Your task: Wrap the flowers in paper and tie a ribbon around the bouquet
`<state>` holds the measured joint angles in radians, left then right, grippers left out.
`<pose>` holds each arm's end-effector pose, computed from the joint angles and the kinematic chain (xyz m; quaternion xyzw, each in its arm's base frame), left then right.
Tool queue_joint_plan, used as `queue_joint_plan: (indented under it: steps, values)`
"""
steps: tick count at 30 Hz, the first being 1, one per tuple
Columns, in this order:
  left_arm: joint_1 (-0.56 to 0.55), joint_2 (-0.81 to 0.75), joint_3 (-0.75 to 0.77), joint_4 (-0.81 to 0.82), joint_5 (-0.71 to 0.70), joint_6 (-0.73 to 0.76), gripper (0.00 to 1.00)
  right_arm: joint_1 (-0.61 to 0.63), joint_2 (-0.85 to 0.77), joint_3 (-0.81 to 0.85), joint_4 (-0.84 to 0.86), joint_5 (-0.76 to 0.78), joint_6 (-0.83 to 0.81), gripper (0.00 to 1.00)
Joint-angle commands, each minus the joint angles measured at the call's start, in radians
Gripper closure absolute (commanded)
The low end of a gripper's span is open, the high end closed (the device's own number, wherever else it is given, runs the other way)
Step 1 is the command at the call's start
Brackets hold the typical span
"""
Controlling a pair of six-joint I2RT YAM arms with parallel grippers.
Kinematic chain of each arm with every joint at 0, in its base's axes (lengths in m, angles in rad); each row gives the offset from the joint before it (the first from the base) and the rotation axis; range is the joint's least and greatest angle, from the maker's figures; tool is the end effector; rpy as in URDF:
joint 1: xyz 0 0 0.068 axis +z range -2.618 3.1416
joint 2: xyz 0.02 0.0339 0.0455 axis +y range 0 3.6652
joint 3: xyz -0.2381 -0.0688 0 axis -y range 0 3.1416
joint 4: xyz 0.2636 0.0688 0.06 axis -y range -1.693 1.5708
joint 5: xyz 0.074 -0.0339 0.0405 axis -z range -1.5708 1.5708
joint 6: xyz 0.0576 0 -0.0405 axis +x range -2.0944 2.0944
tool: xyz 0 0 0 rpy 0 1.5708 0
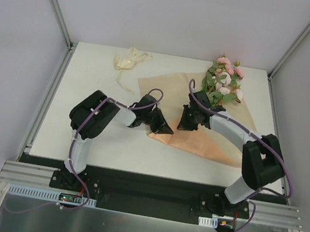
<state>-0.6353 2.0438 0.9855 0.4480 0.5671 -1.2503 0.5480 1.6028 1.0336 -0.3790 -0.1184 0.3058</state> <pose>0.3120 -0.2685 0.0549 -0.1345 0.8506 -0.5047 0.0598 0.3025 0.1926 0.1534 -0.1328 0.9411 0.1779 0.2550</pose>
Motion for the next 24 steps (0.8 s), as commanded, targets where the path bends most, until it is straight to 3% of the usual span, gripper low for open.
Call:
queue_joint_plan:
  steps: [1,6,14,15,18,19,24]
  values:
    - [-0.007,-0.002,-0.038,-0.043,-0.038,0.008,1.00,-0.005,0.132,0.124,0.012,-0.007,0.015,0.95]
    - [-0.007,-0.008,-0.050,-0.032,-0.041,0.005,1.00,-0.003,0.229,0.189,0.009,-0.020,0.006,0.99]
    - [-0.007,-0.043,-0.062,-0.023,-0.042,0.054,0.99,-0.010,0.256,0.120,-0.017,0.057,0.023,0.99]
    - [-0.007,-0.056,-0.062,-0.031,-0.044,0.067,0.89,-0.011,0.269,0.118,-0.017,0.054,0.019,0.99]
    - [-0.003,-0.140,-0.073,-0.084,-0.055,0.133,0.74,-0.020,0.284,0.111,-0.015,0.045,0.016,0.99]
    - [0.005,-0.192,-0.079,-0.103,-0.055,0.150,0.64,-0.022,0.286,0.108,-0.012,0.037,0.015,0.99]
    - [0.035,-0.371,-0.200,-0.189,-0.062,0.175,0.52,-0.031,0.287,0.098,0.003,0.008,-0.008,0.99]
